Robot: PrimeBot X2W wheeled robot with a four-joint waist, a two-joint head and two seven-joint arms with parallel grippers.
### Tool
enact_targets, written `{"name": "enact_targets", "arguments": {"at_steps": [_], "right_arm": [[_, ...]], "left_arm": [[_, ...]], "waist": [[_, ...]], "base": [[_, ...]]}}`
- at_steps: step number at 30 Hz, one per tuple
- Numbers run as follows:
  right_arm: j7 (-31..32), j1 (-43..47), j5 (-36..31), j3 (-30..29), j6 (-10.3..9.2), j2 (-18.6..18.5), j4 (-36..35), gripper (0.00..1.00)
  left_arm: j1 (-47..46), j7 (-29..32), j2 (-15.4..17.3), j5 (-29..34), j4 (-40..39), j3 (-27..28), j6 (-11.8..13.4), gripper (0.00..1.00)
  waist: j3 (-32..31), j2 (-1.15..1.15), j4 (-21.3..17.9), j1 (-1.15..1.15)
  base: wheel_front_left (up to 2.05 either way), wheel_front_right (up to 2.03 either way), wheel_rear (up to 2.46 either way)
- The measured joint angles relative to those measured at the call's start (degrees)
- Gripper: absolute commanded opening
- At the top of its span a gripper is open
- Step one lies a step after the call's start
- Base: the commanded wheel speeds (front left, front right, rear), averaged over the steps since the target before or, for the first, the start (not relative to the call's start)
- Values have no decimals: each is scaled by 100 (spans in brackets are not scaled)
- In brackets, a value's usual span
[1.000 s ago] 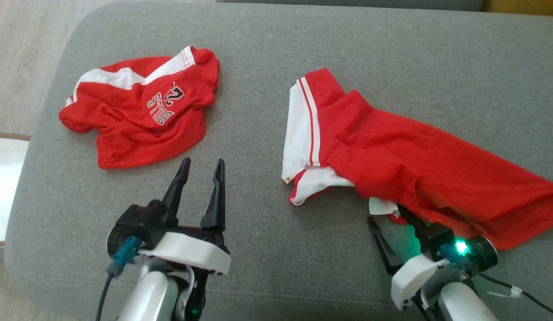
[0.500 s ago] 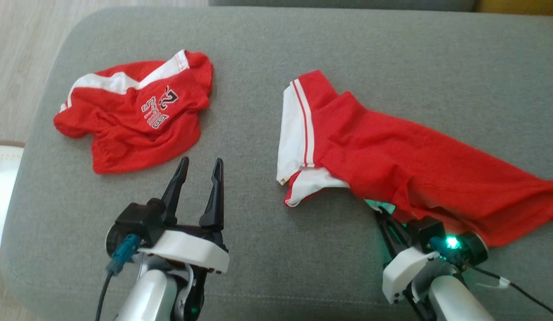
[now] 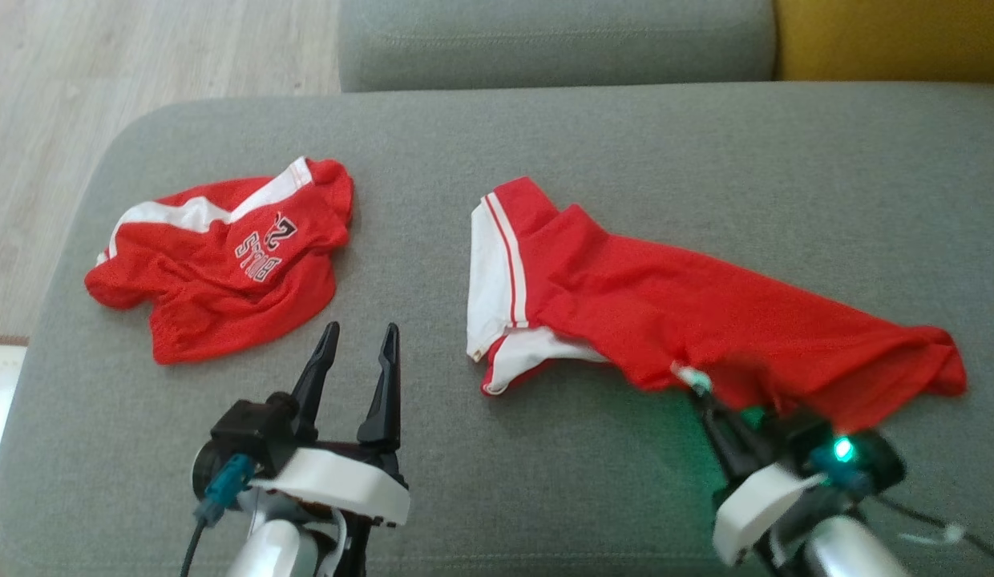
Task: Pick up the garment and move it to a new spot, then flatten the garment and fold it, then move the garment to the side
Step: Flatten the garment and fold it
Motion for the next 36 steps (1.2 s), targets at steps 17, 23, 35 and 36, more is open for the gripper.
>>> {"name": "enact_targets", "arguments": {"at_steps": [17, 23, 35, 36], "right_arm": [[1354, -1693, 125, -1590, 0, -1305, -1386, 0], [1596, -2477, 129, -1535, 0, -1806, -605, 0], [1460, -4500, -481, -1749, 0, -2733, 1440, 100], [1399, -4574, -577, -1788, 0, -2732, 1572, 100]], "left_arm": [[-169, 0, 0, -1, -81, -151, -2, 100], [-447, 0, -2, -27, -82, -186, -52, 100], [-899, -1, -8, -220, -134, -457, -49, 100], [-922, 0, -8, -222, -142, -482, -49, 100]], "waist": [[462, 0, 326, 0], [832, 0, 564, 0], [1651, 0, 1254, 1], [1701, 0, 1297, 2]], "base": [[0, 0, 0], [0, 0, 0], [0, 0, 0], [0, 0, 0]]}}
